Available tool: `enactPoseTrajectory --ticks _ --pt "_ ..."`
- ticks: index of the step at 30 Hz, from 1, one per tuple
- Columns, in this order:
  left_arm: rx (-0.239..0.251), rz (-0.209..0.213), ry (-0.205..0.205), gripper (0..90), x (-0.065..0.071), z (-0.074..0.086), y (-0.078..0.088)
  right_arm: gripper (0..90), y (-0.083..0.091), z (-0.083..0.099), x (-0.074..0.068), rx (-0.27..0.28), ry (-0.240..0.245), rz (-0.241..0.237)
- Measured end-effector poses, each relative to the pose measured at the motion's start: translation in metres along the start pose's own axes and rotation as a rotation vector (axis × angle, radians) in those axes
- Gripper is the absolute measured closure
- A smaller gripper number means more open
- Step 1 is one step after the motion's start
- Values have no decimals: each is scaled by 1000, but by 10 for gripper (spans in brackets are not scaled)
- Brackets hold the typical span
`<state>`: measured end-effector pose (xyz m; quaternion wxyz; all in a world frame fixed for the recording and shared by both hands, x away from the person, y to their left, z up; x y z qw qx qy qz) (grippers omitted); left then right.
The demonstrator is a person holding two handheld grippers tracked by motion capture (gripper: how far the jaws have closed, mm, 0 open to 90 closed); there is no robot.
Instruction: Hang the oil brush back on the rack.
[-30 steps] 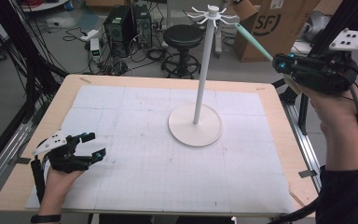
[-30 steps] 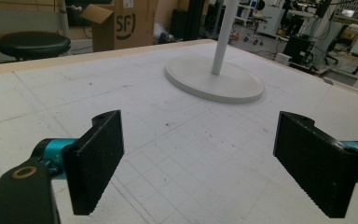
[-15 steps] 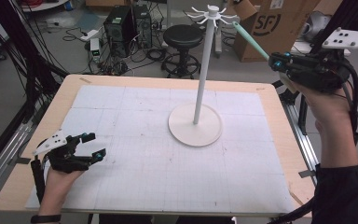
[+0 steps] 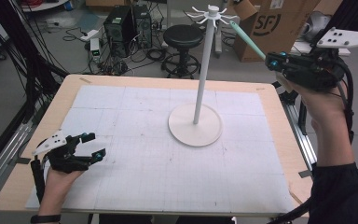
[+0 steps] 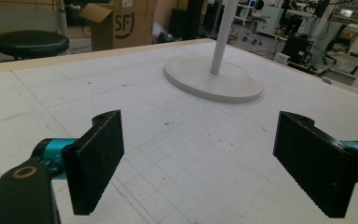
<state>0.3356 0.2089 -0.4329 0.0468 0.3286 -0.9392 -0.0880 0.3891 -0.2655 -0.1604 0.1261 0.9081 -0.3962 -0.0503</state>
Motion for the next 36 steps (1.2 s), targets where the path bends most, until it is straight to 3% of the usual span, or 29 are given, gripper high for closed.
enactPoseTrajectory --ticks 13,21,23,24,28,29,30,31,36 --pt "-2 2 -2 168 0 0 0 829 -9 3 -3 -11 -3 -9" --pt "-4 4 -3 168 0 1 0 812 -22 9 -4 -47 -5 1" --pt "-2 3 -1 168 0 0 0 785 -25 12 -4 -45 -8 0" --pt "-3 4 -3 168 0 0 0 709 -28 16 -3 -51 -10 -4" --pt "-6 4 -4 168 0 1 1 641 -31 22 -3 -72 -3 4" --pt "-9 3 -5 168 0 1 1 565 -31 25 -5 -68 -7 -10" --pt "-9 3 -5 168 0 1 1 565 -31 25 -5 -68 -7 -10" --pt "-9 4 -6 168 0 1 1 497 -30 30 -7 -70 -2 -22" --pt "-12 6 -8 168 -1 2 1 393 -26 50 -8 -73 -12 -51"
Point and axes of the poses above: each handheld gripper's, and its own axes: y roughly backward along the jaws, z roughly out of its underside, x roughly to its right, the point moved 9 cm from there along -y, roughly forward along the jaws, and after that the axes turned 8 degrees about -y, right-handed, at the moved point
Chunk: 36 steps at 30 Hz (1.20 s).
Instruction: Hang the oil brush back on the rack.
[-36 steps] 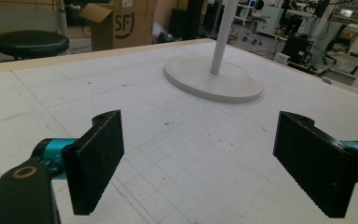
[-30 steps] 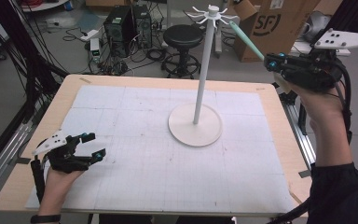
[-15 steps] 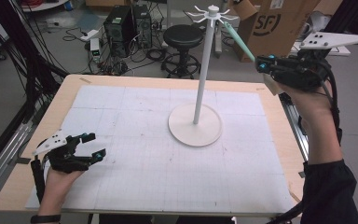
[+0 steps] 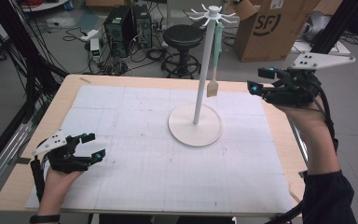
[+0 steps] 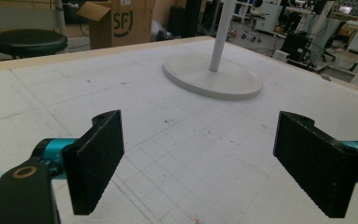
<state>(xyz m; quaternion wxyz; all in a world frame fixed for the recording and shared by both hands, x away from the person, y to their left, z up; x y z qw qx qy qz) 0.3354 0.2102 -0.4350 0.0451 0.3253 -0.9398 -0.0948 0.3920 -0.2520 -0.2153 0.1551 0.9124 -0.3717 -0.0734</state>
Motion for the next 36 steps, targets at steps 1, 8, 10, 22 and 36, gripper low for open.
enactPoseTrajectory --ticks 1,8,10,22,36 --pt "-1 0 -1 168 0 0 0 381 1 6 0 0 -10 -4" --pt "-9 -3 -3 168 0 1 -1 277 5 53 -2 5 -40 -32" --pt "-12 -7 -6 168 0 2 0 253 5 69 -4 3 -52 -43" --pt "-14 -17 -9 167 -2 4 -2 197 0 162 -9 -9 -147 -82" --pt "-12 -34 -10 167 -4 4 1 173 -16 236 -6 -16 -224 -76"
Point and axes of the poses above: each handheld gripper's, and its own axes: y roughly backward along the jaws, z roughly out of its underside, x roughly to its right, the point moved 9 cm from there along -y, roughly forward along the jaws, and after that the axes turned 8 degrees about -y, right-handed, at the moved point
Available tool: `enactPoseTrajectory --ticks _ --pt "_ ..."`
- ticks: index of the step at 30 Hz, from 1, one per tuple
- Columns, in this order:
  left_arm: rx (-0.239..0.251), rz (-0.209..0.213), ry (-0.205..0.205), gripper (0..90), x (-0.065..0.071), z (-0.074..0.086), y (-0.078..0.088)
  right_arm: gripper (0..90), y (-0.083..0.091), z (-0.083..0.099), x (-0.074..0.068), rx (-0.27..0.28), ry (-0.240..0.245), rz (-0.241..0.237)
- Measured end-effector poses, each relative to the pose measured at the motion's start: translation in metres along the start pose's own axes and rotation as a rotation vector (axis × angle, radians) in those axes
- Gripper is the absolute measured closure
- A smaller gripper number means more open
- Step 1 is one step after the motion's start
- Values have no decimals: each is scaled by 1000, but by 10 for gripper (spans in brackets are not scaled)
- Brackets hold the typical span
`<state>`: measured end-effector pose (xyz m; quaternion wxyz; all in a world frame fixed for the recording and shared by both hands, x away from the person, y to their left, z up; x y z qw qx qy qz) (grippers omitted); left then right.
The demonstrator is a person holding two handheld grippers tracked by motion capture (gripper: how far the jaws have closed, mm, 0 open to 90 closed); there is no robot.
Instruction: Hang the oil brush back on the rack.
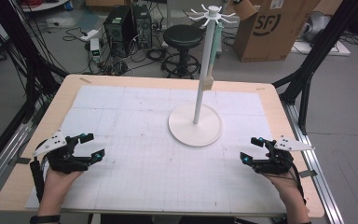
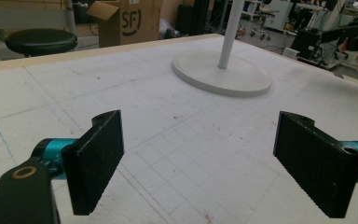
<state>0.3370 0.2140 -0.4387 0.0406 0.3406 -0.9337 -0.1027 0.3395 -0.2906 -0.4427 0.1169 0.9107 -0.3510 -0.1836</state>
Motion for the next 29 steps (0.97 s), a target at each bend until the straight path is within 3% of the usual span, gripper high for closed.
enactPoseTrajectory --ticks 2,13,29 --pt "-5 -3 0 167 0 0 0 173 0 6 3 -32 -3 16" --pt "-11 -9 -20 167 1 1 -3 173 -3 18 12 -55 -10 36" --pt "-13 -14 -11 166 0 2 -4 173 -5 22 14 -78 -5 52"
Point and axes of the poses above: each handheld gripper's, and its own axes: y roughly backward along the jaws, z roughly out of its underside, x roughly to its right, the point moved 9 cm from there along -y, roughly forward along the jaws, and after that the axes turned 8 degrees about -y, right-handed, at the moved point
